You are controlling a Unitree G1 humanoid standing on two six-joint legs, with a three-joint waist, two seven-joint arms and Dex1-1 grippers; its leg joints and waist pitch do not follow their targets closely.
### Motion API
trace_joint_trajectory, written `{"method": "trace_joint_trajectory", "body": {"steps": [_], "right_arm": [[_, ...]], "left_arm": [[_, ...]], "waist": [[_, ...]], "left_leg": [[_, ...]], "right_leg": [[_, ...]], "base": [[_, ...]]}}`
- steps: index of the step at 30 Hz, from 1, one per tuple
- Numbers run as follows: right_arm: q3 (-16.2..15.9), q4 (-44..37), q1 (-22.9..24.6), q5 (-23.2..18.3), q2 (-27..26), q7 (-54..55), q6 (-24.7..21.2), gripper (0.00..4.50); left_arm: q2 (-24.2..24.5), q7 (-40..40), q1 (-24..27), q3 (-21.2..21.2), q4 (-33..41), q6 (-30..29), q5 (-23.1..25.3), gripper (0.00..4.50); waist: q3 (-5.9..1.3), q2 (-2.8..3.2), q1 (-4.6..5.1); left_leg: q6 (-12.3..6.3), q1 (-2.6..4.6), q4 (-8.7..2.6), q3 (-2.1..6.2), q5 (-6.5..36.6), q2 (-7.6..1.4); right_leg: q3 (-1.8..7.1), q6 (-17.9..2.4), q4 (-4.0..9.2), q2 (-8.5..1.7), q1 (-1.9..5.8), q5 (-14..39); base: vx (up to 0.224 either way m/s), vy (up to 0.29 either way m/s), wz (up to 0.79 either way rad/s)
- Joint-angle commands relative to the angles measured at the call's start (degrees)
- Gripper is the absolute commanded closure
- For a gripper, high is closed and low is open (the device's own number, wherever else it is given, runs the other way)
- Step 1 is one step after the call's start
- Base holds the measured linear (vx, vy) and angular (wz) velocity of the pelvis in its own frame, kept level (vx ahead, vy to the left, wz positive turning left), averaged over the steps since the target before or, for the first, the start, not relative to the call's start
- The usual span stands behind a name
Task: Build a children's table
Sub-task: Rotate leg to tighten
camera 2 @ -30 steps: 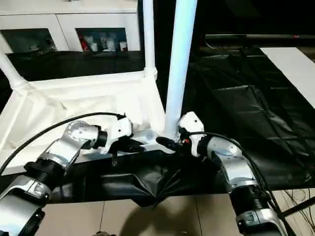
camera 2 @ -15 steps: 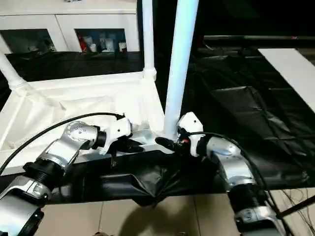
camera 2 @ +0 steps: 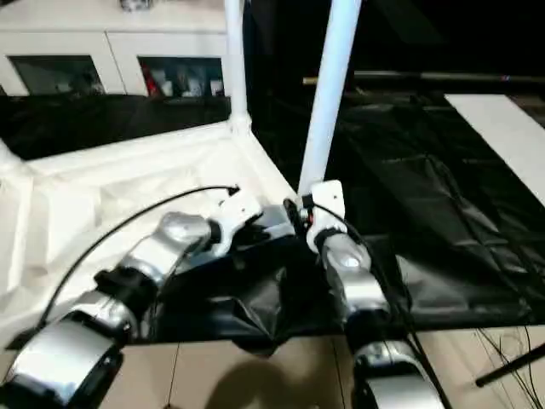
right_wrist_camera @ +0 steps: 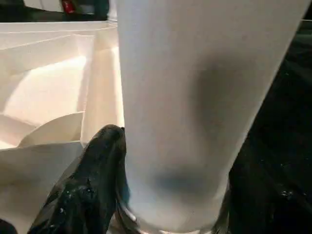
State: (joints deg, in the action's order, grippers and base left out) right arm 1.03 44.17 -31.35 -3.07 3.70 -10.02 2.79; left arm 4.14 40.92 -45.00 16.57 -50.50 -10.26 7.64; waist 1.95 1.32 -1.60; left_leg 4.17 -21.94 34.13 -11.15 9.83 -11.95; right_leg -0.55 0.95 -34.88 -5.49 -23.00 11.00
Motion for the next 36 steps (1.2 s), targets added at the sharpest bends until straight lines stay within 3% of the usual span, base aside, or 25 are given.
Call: {"method": "trace_joint_trajectory", "body": {"steps": [1,3,5,8,9,11,12,14,16,18,22,23,27,33,36], "right_arm": [[-1.25,2.40,1.50,-0.32,-1.90,-2.23,-1.04,1.85],[-0.20,0.71,1.67,-2.43,-2.37,-5.33,0.89,1.85],[0.02,-1.34,2.17,-3.79,-1.73,-8.64,2.20,1.29],[-0.86,-2.91,2.52,-3.99,-0.55,-11.74,2.69,1.06],[-1.41,-3.74,2.66,-4.08,0.40,-13.45,2.29,0.82],[-2.41,-5.77,3.15,-4.33,2.34,-16.79,0.78,0.73],[-4.46,-9.45,4.35,-4.31,6.40,-23.85,-0.67,0.68],[-5.98,-12.30,5.64,-4.20,9.94,-30.15,-0.76,0.68],[-6.50,-14.21,6.61,-4.71,12.43,-34.52,-1.04,0.68],[-7.56,-18.03,8.59,-6.66,17.48,-43.21,-2.13,0.68],[-8.83,-19.46,9.27,-6.87,20.29,-48.24,-2.60,0.68],[-9.42,-19.93,9.26,-7.18,21.16,-50.23,-2.97,0.68],[-10.32,-18.75,7.90,-7.02,21.70,-52.44,-2.84,0.68],[-11.47,-18.15,6.81,-7.19,20.96,-54.95,-3.29,0.68],[-11.95,-17.47,6.50,-6.45,20.88,-55.52,-2.94,0.68]], "left_arm": [[0.02,-5.55,-0.10,-2.60,-3.05,-1.70,-0.19,4.50],[0.03,-4.98,-0.70,-2.04,-4.18,-1.64,0.46,4.50],[0.46,-3.69,-0.87,-1.54,-4.60,-0.77,0.69,4.50],[1.19,-2.03,-0.94,-0.89,-4.95,0.64,0.71,4.50],[1.80,-0.61,-0.80,-0.55,-4.70,1.03,0.62,4.50],[3.00,1.97,-0.36,0.13,-3.94,1.99,0.72,4.50],[5.19,6.63,0.42,1.16,-2.38,4.29,0.96,4.50],[7.01,11.51,1.21,1.72,-0.77,6.35,0.48,4.50],[7.99,14.22,1.54,1.91,0.29,6.07,0.01,4.50],[12.29,24.26,3.41,3.27,4.64,8.99,-1.59,4.50],[14.36,30.22,4.31,3.09,7.48,8.79,-4.02,4.50],[15.14,32.63,4.40,3.15,8.47,8.29,-4.92,4.50],[16.30,35.37,3.94,3.07,8.69,8.88,-5.32,4.50],[16.17,33.90,3.47,2.66,7.86,9.20,-4.77,4.50],[16.26,34.16,3.67,2.85,8.34,9.24,-4.74,4.50]], "waist": [[-2.98,-0.08,0.32],[-2.98,-0.28,0.33],[-3.06,-0.24,0.21],[-3.02,-0.22,0.16],[-3.09,-0.22,0.49],[-3.06,-0.43,0.67],[-3.02,-0.50,0.89],[-3.06,-0.64,0.93],[-3.22,-0.43,0.98],[-3.40,-0.72,0.80],[-3.42,-0.39,0.60],[-3.40,-0.63,0.52],[-3.40,-0.36,-0.66],[-3.09,-0.75,-0.96],[-3.18,-0.77,-1.02]], "left_leg": [[-0.70,1.19,-4.52,0.37,19.37,-0.05],[-0.95,1.13,-4.56,0.37,20.05,-0.03],[-1.05,1.18,-4.54,0.41,20.17,-0.07],[-1.90,0.85,-4.66,0.49,20.15,-0.11],[-1.73,0.31,-4.90,0.77,18.78,-0.07],[-1.98,0.36,-4.76,0.68,18.75,-0.02],[-2.45,0.48,-4.63,0.65,19.01,-0.07],[-3.20,0.15,-4.64,0.79,17.42,-0.04],[-3.89,0.24,-4.34,0.66,15.66,-0.20],[-5.33,0.02,-4.19,0.79,12.75,-0.23],[-6.64,0.47,-3.88,0.49,10.42,-0.47],[-6.69,0.59,-3.87,0.39,10.51,-0.64],[-6.21,1.01,-3.91,0.19,10.37,-0.87],[-4.44,0.76,-4.19,0.28,12.85,-0.70],[-4.26,0.72,-4.16,0.32,11.78,-0.66]], "right_leg": [[0.30,-9.53,5.34,-0.96,1.35,16.78],[0.26,-9.46,5.43,-0.97,1.41,17.12],[0.26,-9.51,5.47,-1.03,1.40,17.11],[0.19,-9.59,5.37,-1.02,1.63,16.12],[-0.02,-9.51,5.18,-1.05,2.17,15.32],[-0.01,-9.72,5.22,-0.94,2.12,15.00],[0.07,-10.47,5.30,-1.01,2.06,14.91],[0.08,-10.64,5.29,-1.06,2.50,13.81],[0.21,-12.31,4.86,-1.13,2.36,10.04],[0.07,-14.16,4.32,-1.09,3.09,5.04],[0.03,-17.20,3.65,-0.91,2.71,-0.47],[0.03,-17.65,3.52,-0.87,2.63,-0.82],[0.08,-17.84,3.30,-0.93,2.44,-0.57],[0.22,-15.94,3.72,-1.22,2.53,4.59],[0.25,-15.65,3.62,-1.23,2.58,3.88]], "base": [[0.000,0.000,0.00],[0.000,0.000,0.00],[0.000,0.000,0.00],[0.000,0.000,0.00],[0.000,0.000,0.00],[0.000,0.000,0.00],[0.000,0.000,0.00],[0.000,0.000,0.00],[0.000,0.000,0.00],[0.000,0.000,0.00],[0.000,0.000,0.00],[0.000,0.000,0.00],[0.000,0.000,0.00],[0.000,0.000,0.00],[0.000,0.000,0.00]]}}
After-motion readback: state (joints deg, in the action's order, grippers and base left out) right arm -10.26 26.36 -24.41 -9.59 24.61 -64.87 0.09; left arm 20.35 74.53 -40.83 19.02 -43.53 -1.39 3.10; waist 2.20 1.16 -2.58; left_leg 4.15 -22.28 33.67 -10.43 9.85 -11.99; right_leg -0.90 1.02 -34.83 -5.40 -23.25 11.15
